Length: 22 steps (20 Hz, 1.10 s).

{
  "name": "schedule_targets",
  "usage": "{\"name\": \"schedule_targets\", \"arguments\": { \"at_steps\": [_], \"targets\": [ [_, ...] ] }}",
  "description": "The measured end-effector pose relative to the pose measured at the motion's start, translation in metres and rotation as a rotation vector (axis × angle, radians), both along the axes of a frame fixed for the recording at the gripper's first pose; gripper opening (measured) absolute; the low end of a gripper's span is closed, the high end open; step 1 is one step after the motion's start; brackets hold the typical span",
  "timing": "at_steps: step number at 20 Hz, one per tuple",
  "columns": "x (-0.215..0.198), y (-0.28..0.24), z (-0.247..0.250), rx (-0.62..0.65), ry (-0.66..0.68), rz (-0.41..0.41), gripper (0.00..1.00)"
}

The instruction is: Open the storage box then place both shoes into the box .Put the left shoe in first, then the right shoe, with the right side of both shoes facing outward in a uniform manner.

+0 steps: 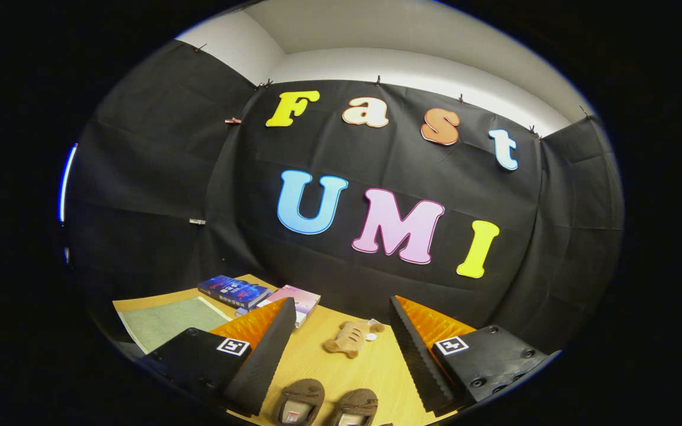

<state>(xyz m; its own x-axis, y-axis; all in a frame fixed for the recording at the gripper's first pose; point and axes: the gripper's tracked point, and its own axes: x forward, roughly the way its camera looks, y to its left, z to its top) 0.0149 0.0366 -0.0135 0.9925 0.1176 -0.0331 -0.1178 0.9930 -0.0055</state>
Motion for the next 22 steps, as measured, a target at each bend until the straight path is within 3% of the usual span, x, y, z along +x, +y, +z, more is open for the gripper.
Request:
{"name": "schedule_targets", "arguments": {
  "at_steps": [3,7,11,14,16,22],
  "targets": [
    [0.0,0.007,-0.006,0.012,0.02,0.039,0.97],
    [-0.009,0.047,-0.027,0.122,0.105,0.233,0.97],
    [-0.034,0.091,-0.055,0.383,0.273,0.47,0.98],
    [-0.046,0.118,-0.082,0.61,0.428,0.59,0.98],
    [-0.053,0.133,-0.105,0.764,0.557,0.645,0.98],
    [-0.062,0.173,-0.177,1.096,0.881,0.706,0.98]
  ]
}}
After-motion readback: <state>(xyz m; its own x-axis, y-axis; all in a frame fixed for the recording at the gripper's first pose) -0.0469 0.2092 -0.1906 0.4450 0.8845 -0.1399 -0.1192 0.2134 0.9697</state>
